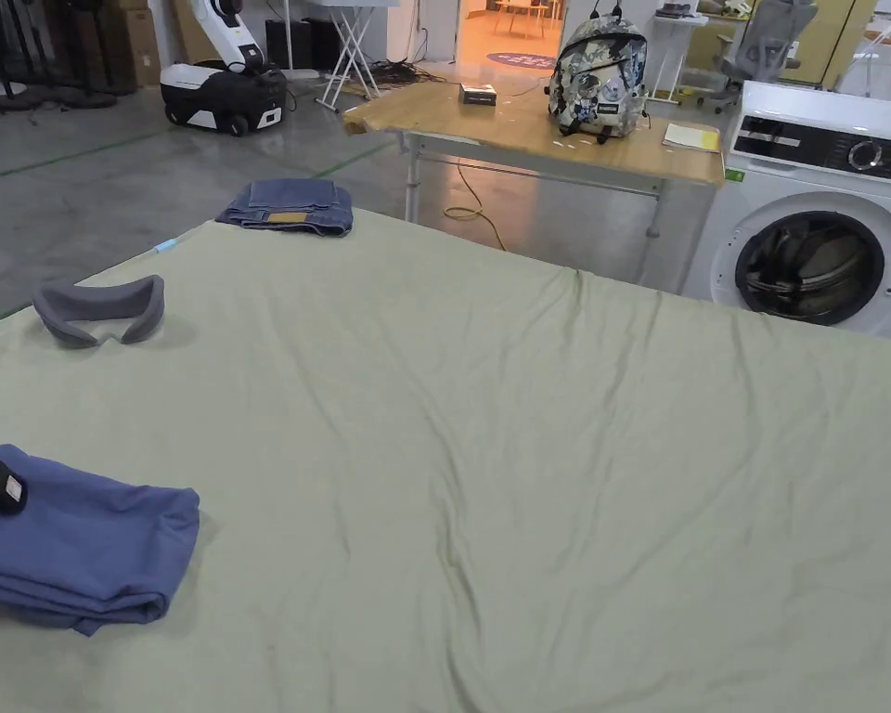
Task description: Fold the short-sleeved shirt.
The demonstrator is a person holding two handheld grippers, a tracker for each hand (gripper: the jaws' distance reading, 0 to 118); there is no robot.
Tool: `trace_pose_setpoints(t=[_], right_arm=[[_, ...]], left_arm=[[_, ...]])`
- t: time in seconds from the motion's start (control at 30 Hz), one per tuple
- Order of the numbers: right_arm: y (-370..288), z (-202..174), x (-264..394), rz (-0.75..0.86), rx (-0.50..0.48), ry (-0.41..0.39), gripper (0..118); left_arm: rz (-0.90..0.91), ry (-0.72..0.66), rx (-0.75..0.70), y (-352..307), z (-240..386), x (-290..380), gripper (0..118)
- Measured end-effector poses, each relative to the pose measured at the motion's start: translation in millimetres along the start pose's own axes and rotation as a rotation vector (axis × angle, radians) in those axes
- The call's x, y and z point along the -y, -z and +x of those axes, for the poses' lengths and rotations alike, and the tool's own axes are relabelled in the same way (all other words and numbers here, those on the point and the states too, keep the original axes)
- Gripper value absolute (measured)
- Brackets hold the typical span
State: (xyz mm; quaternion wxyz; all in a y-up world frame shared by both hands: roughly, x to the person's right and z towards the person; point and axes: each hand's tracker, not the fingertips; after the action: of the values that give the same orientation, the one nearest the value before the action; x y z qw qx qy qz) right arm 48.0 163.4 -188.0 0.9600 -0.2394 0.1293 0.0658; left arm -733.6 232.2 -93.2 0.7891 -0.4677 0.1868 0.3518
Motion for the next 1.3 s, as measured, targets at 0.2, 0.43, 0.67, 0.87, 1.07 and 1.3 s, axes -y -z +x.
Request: trace_pose_setpoints(t=[0.2,0.43,0.67,0.87,1.07,1.3], right_arm=[[-1,-1,-1,0.015,-0.002,0.009,0],[2,0,-1,0.027,0.004,0.037,0],[2,4,-6,0.038,0.011,0.053,0],[-1,13,-18,0.078,0.033,0.083,0],[-6,25,-35,0.155,0.072,0.106,0],[-18,40,-51,0.246,0.109,0.116,0]], left_arm=[[0.219,0.123,-0.12,-29,37,16,60],[0.345,0.24,-0.031,-11,84,56,40],[0.335,0.344,0.111,45,126,95,18],[0.492,0.539,0.142,54,218,175,3],[0.634,0.601,0.162,60,309,254,2],[0.78,0.653,0.176,61,367,310,1]])
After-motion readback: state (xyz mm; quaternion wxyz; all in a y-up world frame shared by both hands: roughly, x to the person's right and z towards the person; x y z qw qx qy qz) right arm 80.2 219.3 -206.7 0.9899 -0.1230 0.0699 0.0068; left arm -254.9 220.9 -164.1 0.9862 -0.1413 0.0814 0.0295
